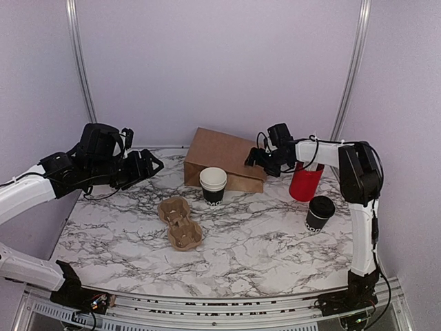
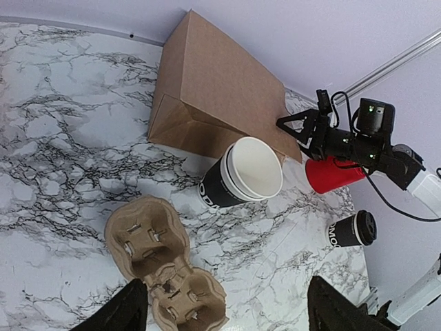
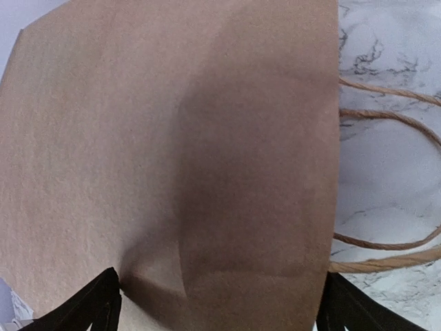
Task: Pack the takeout coffee
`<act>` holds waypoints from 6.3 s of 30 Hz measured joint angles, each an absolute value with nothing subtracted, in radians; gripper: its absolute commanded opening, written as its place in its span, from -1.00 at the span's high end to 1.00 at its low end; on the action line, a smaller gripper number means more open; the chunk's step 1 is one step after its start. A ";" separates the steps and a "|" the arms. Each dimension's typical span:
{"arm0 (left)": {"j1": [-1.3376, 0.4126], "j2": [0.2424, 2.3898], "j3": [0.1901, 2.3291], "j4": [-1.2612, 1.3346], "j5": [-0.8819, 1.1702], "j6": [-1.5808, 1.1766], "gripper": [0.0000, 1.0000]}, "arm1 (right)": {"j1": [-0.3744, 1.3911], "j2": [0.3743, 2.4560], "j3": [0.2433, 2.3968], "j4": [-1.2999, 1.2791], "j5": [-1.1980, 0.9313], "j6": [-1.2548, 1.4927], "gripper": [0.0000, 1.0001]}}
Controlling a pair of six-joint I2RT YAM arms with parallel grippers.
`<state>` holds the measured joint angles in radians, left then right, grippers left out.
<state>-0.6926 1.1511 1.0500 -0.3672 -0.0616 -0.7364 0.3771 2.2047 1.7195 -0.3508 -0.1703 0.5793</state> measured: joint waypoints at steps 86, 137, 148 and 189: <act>-0.657 1.193 1.053 -0.354 0.014 -0.728 -0.62 | 0.807 1.696 2.069 -1.140 0.392 0.366 1.00; -0.657 1.238 1.099 -0.340 0.052 -0.721 -0.62 | 0.818 1.409 1.965 -1.003 0.326 0.392 -0.44; -0.657 1.224 1.095 -0.340 0.052 -0.722 -0.62 | 0.662 1.408 1.683 -0.926 0.120 0.325 -0.37; -0.657 1.280 1.059 -0.333 0.101 -0.709 -0.60 | 0.853 1.525 1.856 -1.188 0.491 0.331 1.00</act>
<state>-0.6571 1.2804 1.0588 -0.3328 0.1005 -0.7094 0.8532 1.5249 1.8561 -1.1881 0.4908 0.3309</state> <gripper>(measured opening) 0.806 0.009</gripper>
